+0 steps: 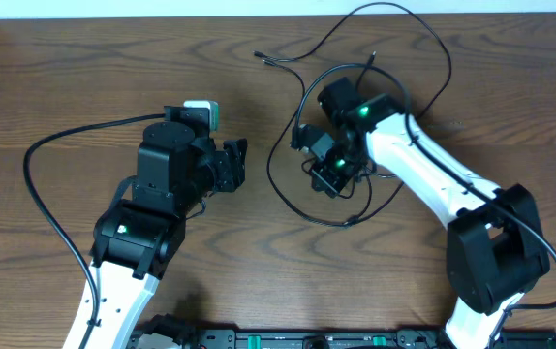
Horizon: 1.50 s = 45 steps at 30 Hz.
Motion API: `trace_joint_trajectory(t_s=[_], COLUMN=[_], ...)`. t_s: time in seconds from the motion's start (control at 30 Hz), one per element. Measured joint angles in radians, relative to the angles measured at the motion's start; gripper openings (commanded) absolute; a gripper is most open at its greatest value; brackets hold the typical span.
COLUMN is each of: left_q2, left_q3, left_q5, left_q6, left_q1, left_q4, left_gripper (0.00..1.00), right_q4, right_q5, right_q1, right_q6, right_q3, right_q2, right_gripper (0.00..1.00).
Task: Untangle cables
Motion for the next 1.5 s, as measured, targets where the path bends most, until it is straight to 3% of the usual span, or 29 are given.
trace_joint_trajectory(t_s=[0.23,0.47,0.53,0.57,0.6,0.67,0.73,0.93,1.0,1.03,1.27,1.5], left_q2=[0.000,0.000,0.000,0.000,0.000,0.000,0.000,0.000,0.000,0.000,0.000,0.000], left_q3=[0.000,0.000,0.000,0.000,0.000,0.000,0.000,0.000,0.000,0.000,0.000,0.000], left_q5=[0.000,0.000,0.000,0.000,0.000,0.000,0.000,0.000,0.000,0.000,0.000,0.000], left_q6=[0.000,0.000,0.000,0.000,0.000,0.000,0.000,0.000,0.000,0.000,0.000,0.000], left_q1=[0.000,0.000,0.000,0.000,0.000,0.000,0.000,0.000,0.000,0.000,0.000,0.000], left_q4=[-0.013,-0.021,-0.021,-0.021,-0.021,-0.021,-0.021,-0.021,-0.021,-0.021,-0.021,-0.021], left_gripper=[0.61,0.61,0.60,0.60,0.60,0.60,0.61,0.61,0.60,0.60,0.60,0.61], right_q4=[0.259,0.298,0.298,0.298,0.296,0.283,0.270,0.252,0.248,0.242,0.282,0.399], right_q5=[0.001,0.001,0.000,0.000,-0.002,-0.010,-0.036,-0.051,-0.051,-0.048,-0.053,-0.066], right_q1=[0.021,0.023,0.023,0.023,0.023,0.023,0.023,0.024,0.024,0.024,0.024,0.024], right_q6=[-0.036,-0.064,-0.067,-0.071,-0.071,-0.070,-0.074,-0.076,-0.076,-0.074,-0.074,-0.079], right_q3=[-0.209,-0.299,-0.299,-0.299,-0.299,-0.300,-0.299,-0.299,-0.299,-0.300,-0.336,-0.410], right_q2=[0.000,0.000,0.000,0.000,0.000,0.000,-0.006,-0.010,-0.010,-0.010,-0.020,-0.050], right_gripper=[0.01,0.01,0.24,0.53,0.69,0.80,0.85,0.80,0.67,0.65,0.67,0.51])
